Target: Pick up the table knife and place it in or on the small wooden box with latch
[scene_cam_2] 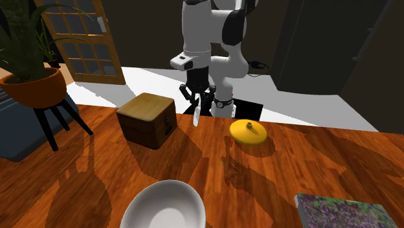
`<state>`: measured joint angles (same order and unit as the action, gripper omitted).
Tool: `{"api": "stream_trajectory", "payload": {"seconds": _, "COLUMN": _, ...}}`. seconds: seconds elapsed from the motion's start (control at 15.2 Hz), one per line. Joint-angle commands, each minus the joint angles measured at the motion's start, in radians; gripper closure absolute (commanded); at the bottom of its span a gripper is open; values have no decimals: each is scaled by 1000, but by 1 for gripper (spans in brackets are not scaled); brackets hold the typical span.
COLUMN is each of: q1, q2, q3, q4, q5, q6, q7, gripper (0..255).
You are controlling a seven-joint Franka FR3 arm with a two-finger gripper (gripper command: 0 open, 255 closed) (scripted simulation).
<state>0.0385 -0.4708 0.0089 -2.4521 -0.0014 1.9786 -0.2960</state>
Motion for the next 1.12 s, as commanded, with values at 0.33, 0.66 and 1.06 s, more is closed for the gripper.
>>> {"api": "stream_trajectory", "payload": {"seconds": 0.33, "q1": 0, "q2": -17, "q3": 1, "q4": 81, "q5": 0, "q6": -98, "q7": 1, "gripper": 255}}
{"api": "stream_trajectory", "payload": {"seconds": 0.66, "q1": 0, "q2": -22, "q3": 0, "q4": 144, "q5": 0, "q6": -166, "q7": 0, "gripper": 255}}
{"api": "stream_trajectory", "payload": {"seconds": 1.06, "q1": 0, "q2": -22, "q3": 0, "q4": 222, "q5": 0, "q6": -245, "q7": 0, "gripper": 255}}
